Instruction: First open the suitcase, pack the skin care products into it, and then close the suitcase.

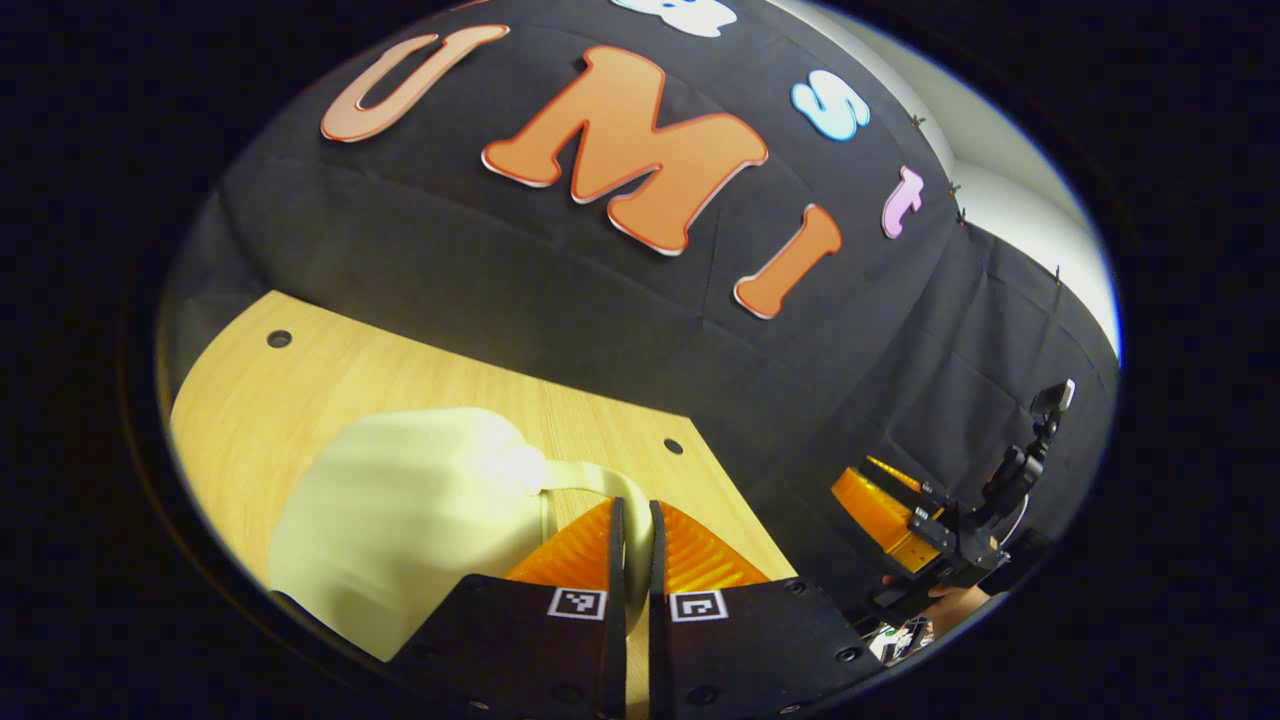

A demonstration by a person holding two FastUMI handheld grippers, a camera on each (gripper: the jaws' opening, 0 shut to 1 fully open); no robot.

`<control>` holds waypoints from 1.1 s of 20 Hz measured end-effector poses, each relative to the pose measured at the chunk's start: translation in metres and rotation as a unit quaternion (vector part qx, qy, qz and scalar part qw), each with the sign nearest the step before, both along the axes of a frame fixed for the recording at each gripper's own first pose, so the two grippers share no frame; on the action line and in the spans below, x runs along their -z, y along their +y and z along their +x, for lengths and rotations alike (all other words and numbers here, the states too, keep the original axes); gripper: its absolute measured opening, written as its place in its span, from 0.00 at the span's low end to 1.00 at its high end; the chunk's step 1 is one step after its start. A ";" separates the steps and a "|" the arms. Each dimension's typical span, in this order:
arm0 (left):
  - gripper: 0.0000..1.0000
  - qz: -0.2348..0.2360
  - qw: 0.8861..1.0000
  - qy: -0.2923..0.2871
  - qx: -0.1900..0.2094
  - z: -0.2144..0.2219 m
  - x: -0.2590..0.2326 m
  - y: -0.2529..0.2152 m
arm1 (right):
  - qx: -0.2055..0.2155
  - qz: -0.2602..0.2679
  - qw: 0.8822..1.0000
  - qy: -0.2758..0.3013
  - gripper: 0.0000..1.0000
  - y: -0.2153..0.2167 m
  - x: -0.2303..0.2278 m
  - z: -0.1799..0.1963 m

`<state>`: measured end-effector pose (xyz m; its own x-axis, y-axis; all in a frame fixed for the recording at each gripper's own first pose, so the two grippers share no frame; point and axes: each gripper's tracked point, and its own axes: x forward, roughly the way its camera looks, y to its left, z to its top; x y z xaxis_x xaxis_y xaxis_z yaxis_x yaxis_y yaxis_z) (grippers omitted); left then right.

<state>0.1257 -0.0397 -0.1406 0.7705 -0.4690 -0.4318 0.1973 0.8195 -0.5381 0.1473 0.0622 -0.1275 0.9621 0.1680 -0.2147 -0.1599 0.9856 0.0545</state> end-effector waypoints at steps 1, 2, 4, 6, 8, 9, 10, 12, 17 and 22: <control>0.09 0.007 1.000 0.008 0.009 -0.001 0.012 -0.011 | -0.001 -0.001 1.000 0.001 0.91 -0.003 0.001 0.001; 0.09 0.014 1.000 0.014 0.016 0.001 0.024 -0.022 | 0.000 -0.001 1.000 0.002 0.91 -0.007 0.002 0.001; 0.09 0.027 0.999 0.034 0.030 0.000 0.050 -0.041 | 0.001 0.002 1.000 0.006 0.91 -0.013 0.006 -0.002; 0.09 0.038 0.998 0.044 0.036 0.002 0.071 -0.056 | 0.001 0.005 1.000 0.008 0.91 -0.016 0.008 -0.003; 0.09 0.043 0.997 0.054 0.044 0.005 0.086 -0.072 | 0.001 0.003 1.000 0.008 0.91 -0.019 0.010 -0.003; 0.09 0.045 0.996 0.063 0.043 0.006 0.093 -0.077 | 0.000 0.003 1.000 0.009 0.91 -0.020 0.011 -0.004; 0.09 0.047 0.996 0.068 0.042 0.009 0.097 -0.082 | -0.001 0.002 1.000 0.010 0.91 -0.019 0.011 -0.005; 0.09 0.074 0.994 0.067 0.053 0.005 0.102 -0.087 | -0.002 0.001 1.000 0.010 0.91 -0.018 0.011 -0.007; 0.26 0.126 0.989 -0.013 0.080 0.005 0.069 -0.091 | -0.006 0.007 1.000 0.007 0.91 -0.006 0.006 -0.012; 0.58 0.155 0.983 -0.096 0.005 0.023 -0.016 -0.046 | -0.001 0.006 1.000 -0.018 0.91 0.005 -0.012 -0.009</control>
<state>0.1485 -0.0858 -0.1242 0.8484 -0.3452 -0.4014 0.2792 0.9359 -0.2147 0.1378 0.0676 -0.1152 0.9686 0.1727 -0.1789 -0.1644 0.9845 0.0605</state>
